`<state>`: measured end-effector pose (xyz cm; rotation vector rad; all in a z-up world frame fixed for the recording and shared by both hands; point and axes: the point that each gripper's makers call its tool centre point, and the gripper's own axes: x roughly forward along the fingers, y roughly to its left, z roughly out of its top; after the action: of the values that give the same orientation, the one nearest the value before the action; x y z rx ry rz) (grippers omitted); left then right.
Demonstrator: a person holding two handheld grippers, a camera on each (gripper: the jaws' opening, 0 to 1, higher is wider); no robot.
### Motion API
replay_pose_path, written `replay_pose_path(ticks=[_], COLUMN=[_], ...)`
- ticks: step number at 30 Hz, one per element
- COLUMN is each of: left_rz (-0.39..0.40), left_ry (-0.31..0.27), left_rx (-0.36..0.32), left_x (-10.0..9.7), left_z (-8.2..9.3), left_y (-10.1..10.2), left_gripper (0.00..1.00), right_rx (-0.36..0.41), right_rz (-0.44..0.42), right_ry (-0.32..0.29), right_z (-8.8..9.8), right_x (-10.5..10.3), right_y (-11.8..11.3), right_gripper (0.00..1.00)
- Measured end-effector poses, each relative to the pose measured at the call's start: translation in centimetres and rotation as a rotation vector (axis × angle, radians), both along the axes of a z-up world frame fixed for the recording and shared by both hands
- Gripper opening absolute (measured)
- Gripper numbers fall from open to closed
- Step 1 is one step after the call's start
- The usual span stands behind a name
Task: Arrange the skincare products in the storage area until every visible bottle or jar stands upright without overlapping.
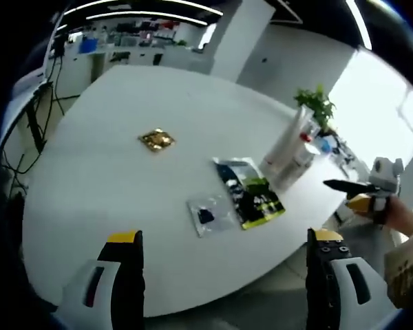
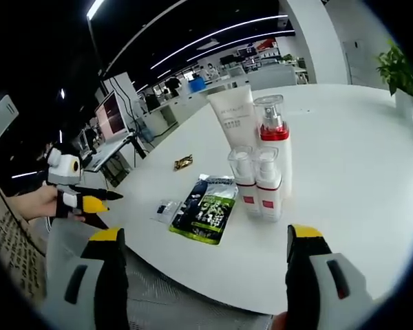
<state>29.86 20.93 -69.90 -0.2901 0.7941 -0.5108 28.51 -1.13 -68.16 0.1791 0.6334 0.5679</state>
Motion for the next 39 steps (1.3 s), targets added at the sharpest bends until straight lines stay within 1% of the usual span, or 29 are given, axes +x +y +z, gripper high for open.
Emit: replay_pose_path(ticks=[1, 3, 4, 8, 10, 14, 16, 21, 27, 30, 34, 39], left_rz=[0.002, 0.036, 0.033, 0.108, 0.146, 0.187, 0.198, 0.204, 0.233, 0.256, 0.278, 0.287], left_ry=[-0.005, -0.011, -0.009, -0.006, -0.010, 0.011, 0.017, 0.063, 0.076, 0.089, 0.104, 0.097], left_rx=[0.003, 0.030, 0.030, 0.048, 0.074, 0.087, 0.103, 0.148, 0.178, 0.208, 0.228, 0.274], left_x=[0.5, 1.6, 2.0, 4.4, 5.7, 7.6, 8.5, 10.5, 13.0, 14.0, 15.3, 16.8], left_z=[0.1, 0.0, -0.1, -0.2, -0.4, -0.7, -1.0, -2.1, -2.9, -3.4, -3.9, -4.4], left_y=[-0.1, 0.0, -0.2, 0.2, 0.6, 0.6, 0.5, 0.2, 0.0, 0.3, 0.5, 0.5], left_gripper=[0.97, 0.97, 0.97, 0.97, 0.97, 0.97, 0.97, 0.97, 0.97, 0.94, 0.91, 0.88], right_rx=[-0.002, -0.003, -0.001, 0.011, 0.014, 0.021, 0.025, 0.022, 0.014, 0.007, -0.001, -0.002], right_rz=[0.003, 0.007, 0.006, -0.006, -0.012, -0.026, -0.032, -0.035, -0.033, -0.032, -0.032, -0.037], right_ry=[0.000, 0.001, 0.002, 0.005, 0.006, 0.009, 0.012, 0.020, 0.032, 0.036, 0.039, 0.044], right_z=[0.0, 0.0, 0.0, 0.0, 0.0, 0.0, 0.0, -0.2, -0.4, -0.5, -0.6, -0.7], right_x=[0.0, 0.0, 0.0, 0.1, 0.1, 0.2, 0.3, 0.2, 0.2, 0.2, 0.2, 0.2], right_y=[0.0, 0.1, 0.0, -0.1, -0.2, -0.4, -0.5, -0.5, -0.4, -0.5, -0.5, -0.7], right_gripper=[0.97, 0.98, 0.98, 0.98, 0.98, 0.97, 0.97, 0.97, 0.97, 0.97, 0.97, 0.97])
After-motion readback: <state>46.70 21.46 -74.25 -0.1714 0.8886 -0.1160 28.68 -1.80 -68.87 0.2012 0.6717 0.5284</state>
